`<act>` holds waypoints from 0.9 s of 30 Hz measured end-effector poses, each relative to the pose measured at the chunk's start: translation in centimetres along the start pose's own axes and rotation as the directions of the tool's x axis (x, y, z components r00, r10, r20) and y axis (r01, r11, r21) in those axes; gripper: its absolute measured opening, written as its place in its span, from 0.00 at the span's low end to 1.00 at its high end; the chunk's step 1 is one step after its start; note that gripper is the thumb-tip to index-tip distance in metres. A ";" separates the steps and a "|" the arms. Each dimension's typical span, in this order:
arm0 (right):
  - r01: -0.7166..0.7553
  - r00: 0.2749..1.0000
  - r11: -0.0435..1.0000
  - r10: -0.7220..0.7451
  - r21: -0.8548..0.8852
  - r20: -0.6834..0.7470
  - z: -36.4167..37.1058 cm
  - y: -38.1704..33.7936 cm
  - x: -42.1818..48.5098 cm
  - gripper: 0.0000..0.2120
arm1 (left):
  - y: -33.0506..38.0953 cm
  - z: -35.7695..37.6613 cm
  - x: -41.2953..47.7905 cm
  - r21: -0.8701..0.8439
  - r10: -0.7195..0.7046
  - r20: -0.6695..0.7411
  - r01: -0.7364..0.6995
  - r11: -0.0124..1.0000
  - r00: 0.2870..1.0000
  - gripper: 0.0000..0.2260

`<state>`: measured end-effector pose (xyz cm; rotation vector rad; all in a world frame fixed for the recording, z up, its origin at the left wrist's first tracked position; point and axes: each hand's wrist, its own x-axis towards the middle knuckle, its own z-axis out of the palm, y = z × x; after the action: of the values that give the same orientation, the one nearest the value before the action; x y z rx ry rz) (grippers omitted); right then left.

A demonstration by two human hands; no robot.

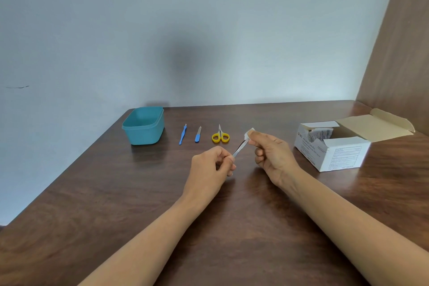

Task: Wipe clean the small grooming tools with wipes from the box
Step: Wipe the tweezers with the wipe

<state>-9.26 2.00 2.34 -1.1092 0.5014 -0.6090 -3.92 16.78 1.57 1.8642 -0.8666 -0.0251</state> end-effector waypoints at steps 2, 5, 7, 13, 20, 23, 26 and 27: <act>-0.006 1.000 1.000 0.006 0.004 -0.006 0.0 0.0 0.0 0.04 | 0.1 0.0 0.0 -0.002 0.002 0.003 -0.002 1.000 1.000 0.05; -0.004 1.000 1.000 0.005 0.008 -0.015 0.1 0.0 0.0 0.04 | 0.1 0.0 0.0 -0.003 0.004 0.004 -0.004 1.000 1.000 0.05; -0.002 1.000 1.000 0.002 0.020 -0.020 0.1 0.0 0.0 0.05 | 0.1 0.0 0.0 0.005 0.009 0.010 -0.009 1.000 1.000 0.05; -0.035 0.999 0.996 0.037 0.085 -0.018 0.0 -0.3 0.1 0.08 | -0.1 0.0 0.1 0.019 0.020 0.016 -0.021 1.000 1.000 0.05; -0.040 0.999 0.997 0.039 0.060 0.019 0.0 -0.3 -0.1 0.05 | -0.2 0.2 0.2 0.008 0.027 0.012 -0.027 1.000 1.000 0.05; -0.038 0.999 0.997 0.037 0.063 0.005 -0.1 -0.1 0.1 0.05 | -0.2 0.2 0.2 0.010 0.037 0.012 -0.037 0.999 0.999 0.05; -0.040 0.999 0.995 0.039 0.088 0.013 -0.1 0.0 0.2 0.05 | -0.2 0.1 0.1 0.020 0.043 0.015 -0.044 0.999 0.999 0.06; -0.037 0.999 0.995 0.036 0.090 0.017 0.0 0.0 0.2 0.05 | -0.2 0.1 0.2 0.024 0.046 0.015 -0.046 0.999 0.999 0.06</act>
<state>-9.12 1.85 2.32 -1.0165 0.4756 -0.5856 -3.73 16.65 1.39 1.8678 -0.9233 -0.0001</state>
